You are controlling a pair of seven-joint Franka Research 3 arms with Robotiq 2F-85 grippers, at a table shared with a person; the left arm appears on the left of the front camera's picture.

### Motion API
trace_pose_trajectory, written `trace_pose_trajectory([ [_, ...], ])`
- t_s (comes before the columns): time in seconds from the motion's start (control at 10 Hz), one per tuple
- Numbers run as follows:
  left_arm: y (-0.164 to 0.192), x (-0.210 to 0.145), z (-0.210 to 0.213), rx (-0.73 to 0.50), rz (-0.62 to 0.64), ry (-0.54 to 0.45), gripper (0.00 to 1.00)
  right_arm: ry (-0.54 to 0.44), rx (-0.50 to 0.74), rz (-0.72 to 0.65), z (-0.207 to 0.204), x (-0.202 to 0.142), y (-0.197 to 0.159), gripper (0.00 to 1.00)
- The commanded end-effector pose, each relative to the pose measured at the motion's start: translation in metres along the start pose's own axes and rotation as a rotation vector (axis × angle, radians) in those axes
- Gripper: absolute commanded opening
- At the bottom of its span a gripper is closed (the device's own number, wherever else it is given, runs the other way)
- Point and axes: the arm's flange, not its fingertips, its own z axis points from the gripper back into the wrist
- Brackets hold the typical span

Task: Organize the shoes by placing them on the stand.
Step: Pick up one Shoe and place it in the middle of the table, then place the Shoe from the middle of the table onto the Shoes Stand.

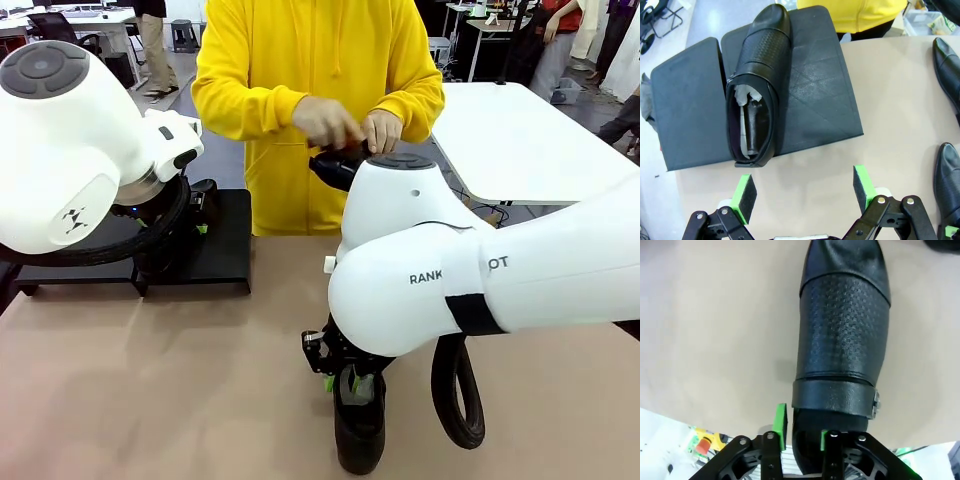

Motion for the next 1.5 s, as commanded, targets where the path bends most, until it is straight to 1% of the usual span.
trace_pose_trajectory([
  [0.0,-0.001,0.002,0.000,0.021,0.010,-0.008,1.00,-0.056,0.041,-0.007,0.028,-0.020,-0.006,1.00],
  [0.2,-0.001,0.002,0.000,0.021,0.010,-0.008,1.00,-0.087,0.110,0.040,0.053,-0.044,-0.015,1.00],
  [0.3,-0.001,0.002,0.000,0.021,0.010,-0.008,1.00,-0.058,0.093,0.060,0.059,-0.054,-0.019,1.00],
  [0.4,-0.001,0.002,0.000,0.021,0.010,-0.008,1.00,-0.009,0.005,0.090,0.055,-0.060,-0.030,1.00],
  [0.5,-0.001,0.002,0.000,0.021,0.010,-0.008,1.00,-0.089,0.073,0.023,0.057,-0.038,-0.002,1.00],
  [1.4,-0.001,0.002,0.000,0.021,0.010,-0.008,1.00,-0.089,0.073,0.023,0.057,-0.038,-0.002,1.00],
])
